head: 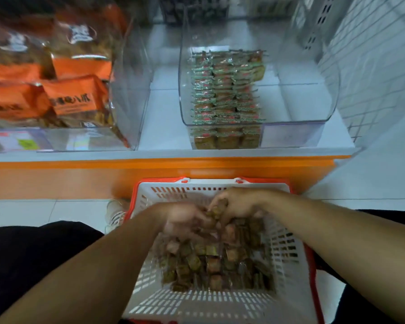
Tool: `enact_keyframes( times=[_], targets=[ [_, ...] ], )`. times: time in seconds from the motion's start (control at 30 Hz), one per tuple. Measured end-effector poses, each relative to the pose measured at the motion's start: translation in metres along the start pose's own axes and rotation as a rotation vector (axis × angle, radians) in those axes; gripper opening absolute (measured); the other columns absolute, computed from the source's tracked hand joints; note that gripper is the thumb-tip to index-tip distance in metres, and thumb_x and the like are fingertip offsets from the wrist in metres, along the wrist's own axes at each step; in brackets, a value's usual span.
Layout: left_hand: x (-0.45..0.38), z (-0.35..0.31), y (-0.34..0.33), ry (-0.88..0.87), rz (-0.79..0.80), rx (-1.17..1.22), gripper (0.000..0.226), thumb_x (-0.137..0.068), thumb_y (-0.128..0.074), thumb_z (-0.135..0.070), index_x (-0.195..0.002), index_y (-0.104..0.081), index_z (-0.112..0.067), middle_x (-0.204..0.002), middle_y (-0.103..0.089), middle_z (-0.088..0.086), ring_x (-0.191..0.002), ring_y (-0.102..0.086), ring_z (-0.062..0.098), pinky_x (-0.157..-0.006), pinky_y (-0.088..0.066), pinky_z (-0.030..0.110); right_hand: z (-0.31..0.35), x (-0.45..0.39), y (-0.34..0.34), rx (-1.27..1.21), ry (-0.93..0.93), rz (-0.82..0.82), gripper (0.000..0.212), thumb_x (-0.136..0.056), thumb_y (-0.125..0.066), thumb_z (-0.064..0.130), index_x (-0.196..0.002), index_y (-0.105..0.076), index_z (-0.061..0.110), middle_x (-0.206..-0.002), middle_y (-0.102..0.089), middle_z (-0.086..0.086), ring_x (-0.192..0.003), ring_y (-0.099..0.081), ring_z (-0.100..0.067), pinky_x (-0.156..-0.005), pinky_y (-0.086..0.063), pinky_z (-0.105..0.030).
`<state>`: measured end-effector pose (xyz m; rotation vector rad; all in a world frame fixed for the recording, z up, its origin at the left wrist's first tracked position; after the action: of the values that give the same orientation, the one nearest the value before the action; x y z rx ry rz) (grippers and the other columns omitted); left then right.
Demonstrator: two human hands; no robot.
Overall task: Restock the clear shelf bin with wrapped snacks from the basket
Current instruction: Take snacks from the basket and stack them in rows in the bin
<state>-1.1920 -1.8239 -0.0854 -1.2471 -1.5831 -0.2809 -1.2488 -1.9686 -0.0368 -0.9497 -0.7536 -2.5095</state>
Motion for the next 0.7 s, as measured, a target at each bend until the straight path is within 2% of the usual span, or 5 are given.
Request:
enact_keyframes(
  times=[0.2, 0.33, 0.5, 0.6, 0.7],
  targets=[
    [0.099, -0.067, -0.033, -0.037, 0.146, -0.268, 0.022, -0.096, -0.06, -0.006, -0.111, -0.076, -0.007, -0.118, -0.065, 0.021, -0.1, -0.073, 0.031, -0.09, -0.061, 0.043, 0.102, 0.102, 0.049, 0.435, 0.171, -0.192, 0.052, -0.072, -0.088, 0.029, -0.118, -0.065, 0.035, -0.083, -0.062, 0.015, -0.061, -0.056, 0.009, -0.047, -0.037, -0.004],
    [0.162, -0.105, -0.061, -0.323, 0.155, -0.257, 0.038, -0.095, -0.058, 0.006, -0.121, -0.068, -0.021, -0.12, -0.074, 0.006, -0.11, -0.071, 0.025, -0.087, -0.061, 0.039, 0.149, 0.169, 0.093, 0.048, 0.497, -0.319, 0.055, -0.072, -0.09, 0.034, -0.119, -0.064, 0.044, -0.113, -0.069, 0.016, -0.104, -0.068, -0.005, -0.092, -0.055, -0.034],
    [0.198, -0.131, -0.089, -0.631, 0.13, 0.067, 0.041, -0.085, -0.066, 0.007, -0.118, -0.072, -0.015, -0.103, -0.077, 0.012, -0.097, -0.076, 0.026, -0.077, -0.062, 0.031, 0.143, 0.183, 0.129, -0.421, 0.71, -0.705, 0.052, -0.071, -0.088, 0.026, -0.118, -0.068, 0.036, -0.117, -0.071, 0.005, -0.107, -0.071, -0.019, -0.093, -0.057, -0.048],
    [0.194, -0.137, -0.096, -0.688, 0.071, 0.238, 0.046, -0.076, -0.07, 0.015, -0.114, -0.075, -0.008, -0.115, -0.071, 0.028, -0.099, -0.075, 0.035, -0.073, -0.063, 0.032, 0.135, 0.176, 0.13, -0.466, 0.714, -1.044, 0.048, -0.075, -0.087, 0.021, -0.116, -0.067, 0.038, -0.11, -0.072, 0.014, -0.099, -0.072, -0.01, -0.084, -0.06, -0.037],
    [0.188, -0.142, -0.102, -0.664, 0.083, 0.348, 0.053, -0.075, -0.077, 0.009, -0.126, -0.066, -0.001, -0.13, -0.062, 0.035, -0.105, -0.071, 0.041, -0.079, -0.063, 0.036, 0.143, 0.177, 0.123, -0.439, 0.878, -1.139, 0.05, -0.079, -0.084, 0.012, -0.12, -0.065, 0.033, -0.109, -0.072, 0.013, -0.096, -0.073, -0.007, -0.077, -0.059, -0.022]
  ],
)
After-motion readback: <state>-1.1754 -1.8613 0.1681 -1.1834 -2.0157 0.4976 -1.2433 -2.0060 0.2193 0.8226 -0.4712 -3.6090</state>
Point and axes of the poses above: each hand's wrist, its own x-axis away from the middle knuckle, its own y-axis out of the back of the hand, z = x × y, the point moved 4 cm from there along -x, towards the middle knuckle
